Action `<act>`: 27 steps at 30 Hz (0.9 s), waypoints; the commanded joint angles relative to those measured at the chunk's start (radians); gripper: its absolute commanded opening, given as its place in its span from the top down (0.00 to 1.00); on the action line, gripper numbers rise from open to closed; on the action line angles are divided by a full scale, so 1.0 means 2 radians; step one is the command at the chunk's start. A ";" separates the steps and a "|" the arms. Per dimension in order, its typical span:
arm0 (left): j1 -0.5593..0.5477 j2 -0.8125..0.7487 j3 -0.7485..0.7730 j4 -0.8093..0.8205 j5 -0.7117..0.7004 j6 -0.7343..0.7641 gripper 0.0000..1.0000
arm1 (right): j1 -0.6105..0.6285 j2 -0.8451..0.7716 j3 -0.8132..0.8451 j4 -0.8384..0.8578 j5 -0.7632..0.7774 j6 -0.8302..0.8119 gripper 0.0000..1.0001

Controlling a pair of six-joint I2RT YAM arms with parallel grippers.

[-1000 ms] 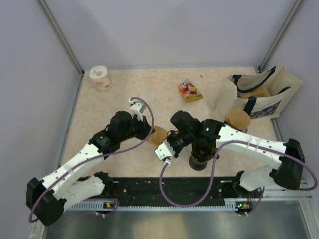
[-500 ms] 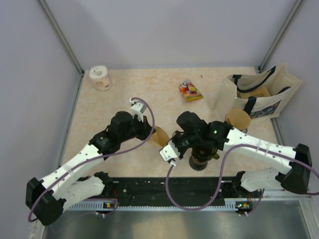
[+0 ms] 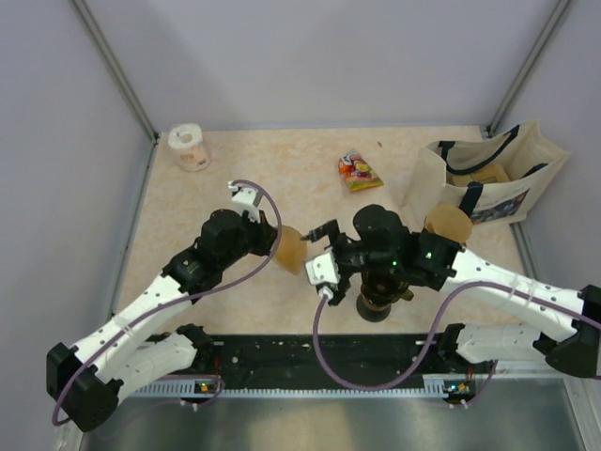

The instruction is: Place the coffee filter in the dripper

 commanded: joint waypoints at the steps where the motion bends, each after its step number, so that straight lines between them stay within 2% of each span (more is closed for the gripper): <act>1: 0.002 -0.025 0.013 0.033 -0.110 -0.006 1.00 | 0.007 -0.043 0.001 0.206 0.098 0.184 0.01; 3: 0.001 -0.029 0.016 0.031 -0.152 -0.010 1.00 | 0.007 -0.044 0.001 0.262 0.250 0.319 0.01; 5: 0.002 -0.030 0.018 0.032 -0.185 -0.010 1.00 | -0.010 -0.035 0.013 0.261 0.342 0.409 0.01; 6: 0.002 -0.030 0.019 0.037 -0.196 -0.007 1.00 | -0.022 -0.036 0.007 0.275 0.368 0.459 0.01; 7: 0.002 -0.030 0.018 0.042 -0.203 -0.003 1.00 | -0.035 -0.037 0.001 0.277 0.393 0.547 0.01; 9: 0.001 -0.029 0.017 0.057 -0.217 -0.003 1.00 | -0.066 -0.036 -0.006 0.266 0.352 0.657 0.01; 10: 0.001 -0.027 0.017 0.066 -0.222 -0.004 1.00 | -0.075 -0.033 0.000 0.229 0.339 0.706 0.01; 13: 0.002 -0.021 0.017 0.087 -0.226 -0.009 1.00 | -0.076 -0.013 0.023 0.164 0.335 0.782 0.01; 17: 0.002 -0.006 0.017 0.107 -0.235 -0.028 1.00 | -0.076 0.010 0.003 0.194 0.324 0.835 0.01; 22: 0.001 0.009 0.014 0.152 -0.210 -0.042 1.00 | -0.075 0.073 0.020 0.218 0.311 0.852 0.02; 27: -0.003 0.006 0.007 0.166 -0.220 -0.055 1.00 | -0.069 0.124 0.025 0.231 0.292 0.872 0.10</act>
